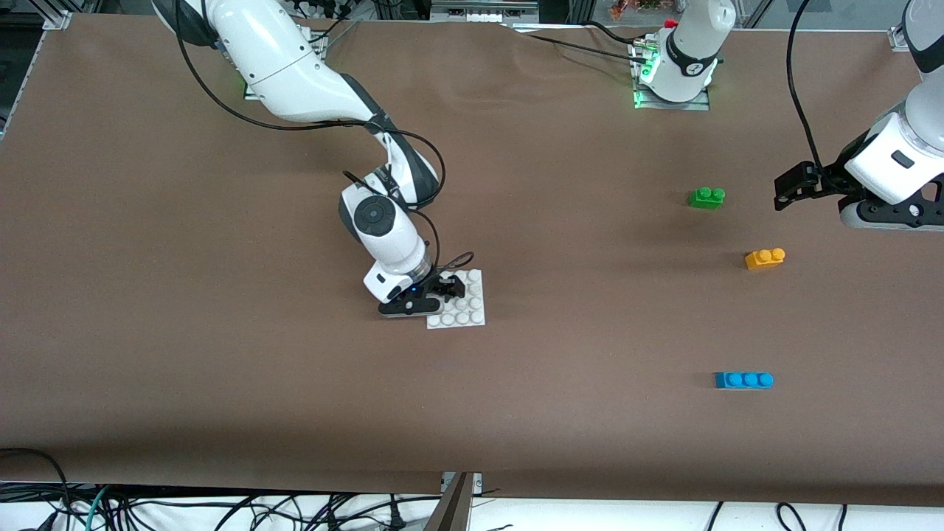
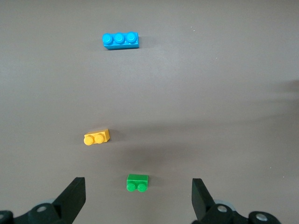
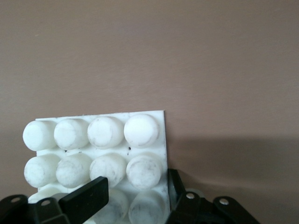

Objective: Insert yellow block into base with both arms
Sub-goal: 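Slide the white base plate toward the table middle with the right gripper, then release the plate and withdraw the right gripper while the left gripper reaches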

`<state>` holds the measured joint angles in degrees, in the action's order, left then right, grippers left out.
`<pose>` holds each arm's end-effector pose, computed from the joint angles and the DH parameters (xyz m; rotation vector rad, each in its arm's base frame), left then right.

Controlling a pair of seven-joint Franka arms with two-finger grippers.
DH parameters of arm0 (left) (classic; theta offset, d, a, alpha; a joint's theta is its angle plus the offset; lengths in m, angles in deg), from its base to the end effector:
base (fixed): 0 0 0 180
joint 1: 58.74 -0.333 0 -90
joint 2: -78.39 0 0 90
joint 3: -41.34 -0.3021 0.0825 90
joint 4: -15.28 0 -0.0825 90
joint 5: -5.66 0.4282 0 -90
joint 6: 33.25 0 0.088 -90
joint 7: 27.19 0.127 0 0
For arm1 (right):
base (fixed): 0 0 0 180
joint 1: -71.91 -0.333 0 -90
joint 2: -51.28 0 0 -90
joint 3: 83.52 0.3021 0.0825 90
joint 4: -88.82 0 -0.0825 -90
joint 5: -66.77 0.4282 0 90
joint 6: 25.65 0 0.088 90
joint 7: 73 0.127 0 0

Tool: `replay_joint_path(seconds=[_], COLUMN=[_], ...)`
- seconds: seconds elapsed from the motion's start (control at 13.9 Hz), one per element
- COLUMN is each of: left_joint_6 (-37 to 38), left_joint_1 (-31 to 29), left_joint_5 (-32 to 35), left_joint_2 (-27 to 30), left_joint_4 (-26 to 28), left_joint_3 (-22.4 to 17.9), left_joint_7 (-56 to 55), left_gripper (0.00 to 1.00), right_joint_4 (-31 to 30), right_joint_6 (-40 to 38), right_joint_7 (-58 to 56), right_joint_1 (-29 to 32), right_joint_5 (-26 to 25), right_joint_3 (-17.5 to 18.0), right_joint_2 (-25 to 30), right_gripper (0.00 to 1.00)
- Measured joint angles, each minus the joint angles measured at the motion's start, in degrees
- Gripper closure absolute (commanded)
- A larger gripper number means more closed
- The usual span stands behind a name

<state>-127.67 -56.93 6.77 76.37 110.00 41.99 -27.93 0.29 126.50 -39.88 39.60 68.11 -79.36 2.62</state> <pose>0.6103 -0.0238 0.5332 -3.1206 0.0498 0.0623 0.6080 0.4408 0.1138 -2.9272 -0.0109 -0.2634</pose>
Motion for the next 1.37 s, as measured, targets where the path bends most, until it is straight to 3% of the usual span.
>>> replay_joint_path(seconds=[0.22,0.65,1.01,1.37], left_joint_6=[0.02,0.07,0.19,0.26], left_joint_1=[-0.01,-0.05,-0.06,-0.19], left_joint_5=[0.00,0.00,0.00,0.00], left_joint_2=[0.00,-0.01,-0.01,-0.03], left_joint_4=[0.00,-0.02,-0.02,-0.02], left_joint_3=[0.00,0.00,0.00,-0.01], left_joint_7=[0.00,0.00,0.00,0.00], left_gripper=[0.00,0.00,0.00,0.00], right_joint_4=[2.73,9.64,10.49,12.93], right_joint_6=[0.00,0.58,0.47,-4.07], right_joint_7=[3.43,11.68,13.14,13.53], right_joint_1=[-3.06,-12.63,-13.85,-12.70], right_joint_5=[-0.09,-0.10,0.00,3.01], right_joint_3=[-0.20,-4.55,-4.79,-4.78], right_joint_2=[-1.73,-7.41,-7.86,-5.71], right_gripper=[0.40,0.40,0.38,0.03])
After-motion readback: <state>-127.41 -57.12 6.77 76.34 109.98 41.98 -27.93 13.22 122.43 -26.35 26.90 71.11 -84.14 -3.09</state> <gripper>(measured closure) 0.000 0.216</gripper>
